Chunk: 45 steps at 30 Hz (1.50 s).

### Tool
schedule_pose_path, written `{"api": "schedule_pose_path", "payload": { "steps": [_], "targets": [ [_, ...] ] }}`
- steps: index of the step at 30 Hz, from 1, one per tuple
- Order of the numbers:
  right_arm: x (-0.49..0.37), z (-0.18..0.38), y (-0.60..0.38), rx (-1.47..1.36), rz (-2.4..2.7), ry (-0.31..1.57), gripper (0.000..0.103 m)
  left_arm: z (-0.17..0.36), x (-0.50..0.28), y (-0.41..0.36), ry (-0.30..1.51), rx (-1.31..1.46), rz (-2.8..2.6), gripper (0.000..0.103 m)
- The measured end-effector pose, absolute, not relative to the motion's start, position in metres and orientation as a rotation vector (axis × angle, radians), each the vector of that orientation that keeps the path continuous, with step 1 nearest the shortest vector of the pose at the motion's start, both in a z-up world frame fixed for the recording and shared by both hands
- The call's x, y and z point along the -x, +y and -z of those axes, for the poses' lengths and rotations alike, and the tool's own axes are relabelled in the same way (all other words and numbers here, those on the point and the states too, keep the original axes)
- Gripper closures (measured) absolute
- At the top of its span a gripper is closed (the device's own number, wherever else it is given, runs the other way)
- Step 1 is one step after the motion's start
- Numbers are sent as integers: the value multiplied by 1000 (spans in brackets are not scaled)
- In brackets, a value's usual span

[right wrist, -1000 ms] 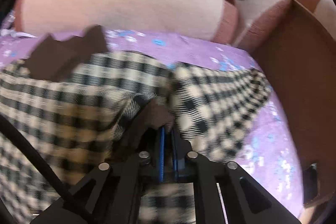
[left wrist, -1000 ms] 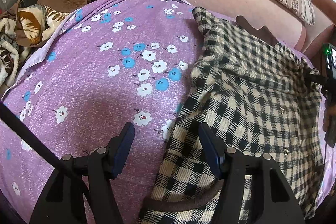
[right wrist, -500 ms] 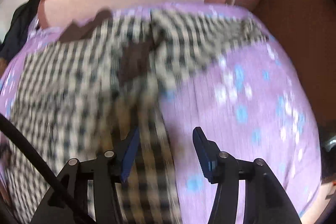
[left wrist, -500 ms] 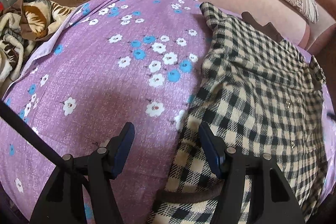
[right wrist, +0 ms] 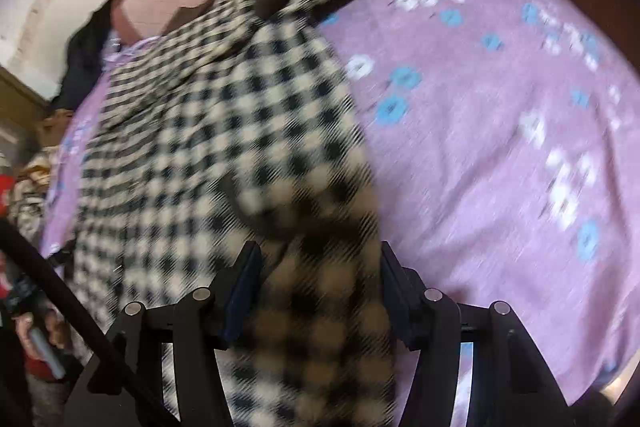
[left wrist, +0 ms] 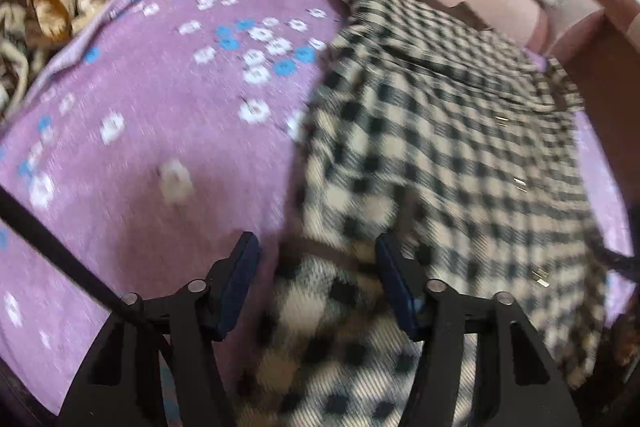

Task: Fold large clothes

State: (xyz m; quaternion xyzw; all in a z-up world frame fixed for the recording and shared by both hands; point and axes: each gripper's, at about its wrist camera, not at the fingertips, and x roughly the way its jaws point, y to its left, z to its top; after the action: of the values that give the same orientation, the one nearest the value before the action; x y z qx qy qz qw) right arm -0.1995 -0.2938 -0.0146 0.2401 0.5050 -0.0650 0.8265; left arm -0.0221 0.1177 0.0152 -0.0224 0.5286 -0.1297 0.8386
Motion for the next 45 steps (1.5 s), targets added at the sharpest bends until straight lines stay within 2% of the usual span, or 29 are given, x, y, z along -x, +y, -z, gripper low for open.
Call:
{"api": "schedule_pose_path", "payload": {
  "steps": [10, 11, 12, 13, 14, 15, 24, 29, 32, 33, 34, 35, 37, 40, 45],
  "targets": [
    [266, 28, -278, -751, -15, 984, 42, -16, 88, 132, 1079, 144, 365, 46],
    [272, 29, -274, -748, -12, 977, 49, -17, 92, 128, 1073, 125, 342, 50],
    [277, 28, -270, -727, 8, 977, 55, -18, 93, 125, 1071, 102, 314, 68],
    [280, 27, -267, -705, 27, 982, 70, -18, 94, 124, 1073, 84, 295, 87],
    [279, 27, -266, -688, 46, 989, 91, -19, 97, 120, 1072, 58, 275, 90],
    [278, 27, -266, -701, 48, 999, 96, -22, 99, 119, 1067, 57, 266, 95],
    [336, -1, -274, -702, -4, 1006, 97, -59, 156, 130, 1046, 66, 283, 99],
    [344, 4, -276, -645, 6, 1080, 91, -51, 162, 147, 1077, 45, 252, 96],
    [346, -17, -293, -644, 19, 1015, 90, -66, 167, 161, 1022, 71, 262, 95],
    [346, -25, -298, -622, 39, 988, 88, -72, 168, 162, 1000, 60, 258, 92],
    [342, -33, -303, -604, 59, 967, 80, -79, 167, 161, 976, 44, 252, 85],
    [336, -40, -310, -591, 81, 946, 67, -88, 163, 157, 944, 26, 251, 81],
    [315, -52, -326, -582, 112, 890, 55, -98, 156, 145, 905, 6, 264, 59],
    [269, -57, -348, -567, 186, 844, 55, -106, 135, 112, 852, -9, 299, 40],
    [168, -44, -400, -551, 320, 848, 55, -78, 74, 43, 869, -51, 367, 37]
  ]
}}
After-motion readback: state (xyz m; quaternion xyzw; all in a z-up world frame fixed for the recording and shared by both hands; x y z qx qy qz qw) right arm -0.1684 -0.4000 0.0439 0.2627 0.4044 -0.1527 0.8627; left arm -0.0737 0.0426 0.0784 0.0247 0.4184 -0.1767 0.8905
